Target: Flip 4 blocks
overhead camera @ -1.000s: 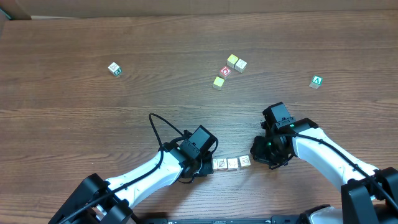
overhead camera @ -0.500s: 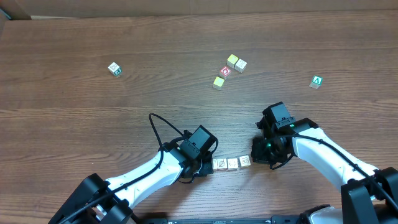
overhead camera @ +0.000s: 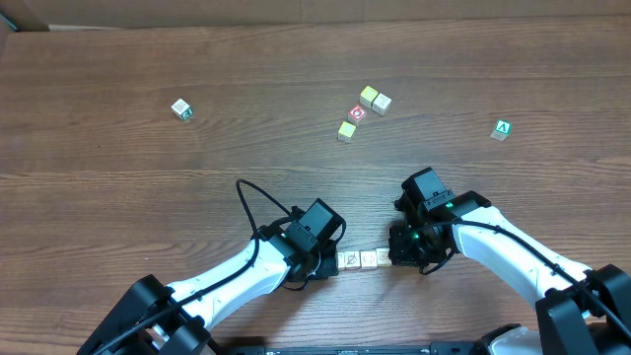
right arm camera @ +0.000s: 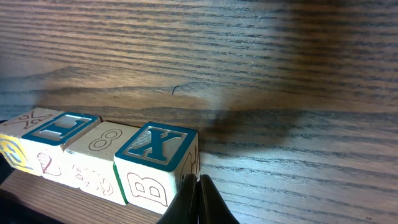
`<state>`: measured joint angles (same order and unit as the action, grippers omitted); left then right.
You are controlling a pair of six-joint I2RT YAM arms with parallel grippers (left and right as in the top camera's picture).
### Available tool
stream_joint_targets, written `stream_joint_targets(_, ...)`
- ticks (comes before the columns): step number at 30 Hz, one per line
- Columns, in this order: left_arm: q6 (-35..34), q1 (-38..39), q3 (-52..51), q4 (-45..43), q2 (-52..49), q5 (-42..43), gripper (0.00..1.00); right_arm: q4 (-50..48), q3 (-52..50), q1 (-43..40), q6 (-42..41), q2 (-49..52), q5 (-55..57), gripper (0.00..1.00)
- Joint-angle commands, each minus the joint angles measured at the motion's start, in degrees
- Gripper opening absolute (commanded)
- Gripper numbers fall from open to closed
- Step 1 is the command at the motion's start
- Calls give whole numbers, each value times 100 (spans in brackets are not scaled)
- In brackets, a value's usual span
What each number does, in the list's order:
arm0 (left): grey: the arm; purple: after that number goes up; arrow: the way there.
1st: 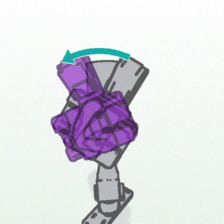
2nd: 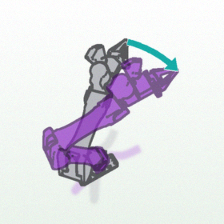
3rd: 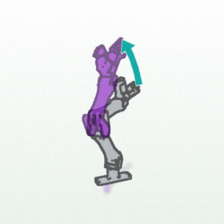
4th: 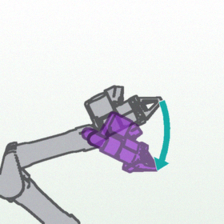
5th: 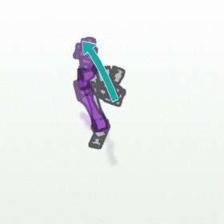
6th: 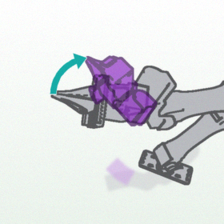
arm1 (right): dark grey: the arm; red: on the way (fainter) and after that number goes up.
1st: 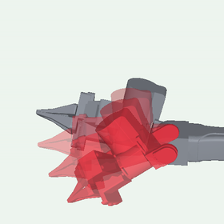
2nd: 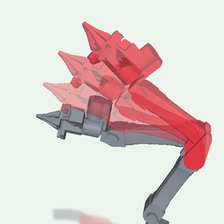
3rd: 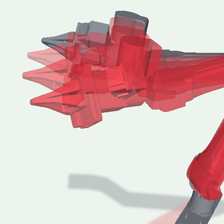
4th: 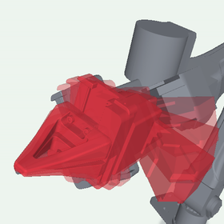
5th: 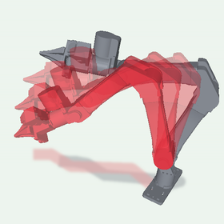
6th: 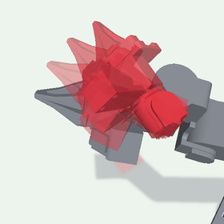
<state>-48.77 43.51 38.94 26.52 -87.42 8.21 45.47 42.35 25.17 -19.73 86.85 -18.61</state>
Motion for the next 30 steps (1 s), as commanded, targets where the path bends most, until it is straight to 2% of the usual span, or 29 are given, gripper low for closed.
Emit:
stream_joint_targets(1, 190, 13, -17, -2, -66, 42, 4, -22, -37, 7, -109, 7, 52, 4)
stream_joint_targets(19, 256, 13, -15, -24, -66, 42, 4, -111, -37, 223, -20, 7, 50, 4)
stream_joint_targets(30, 737, 11, -15, -98, -66, 162, 4, -236, -37, 446, -286, 7, 52, 4)
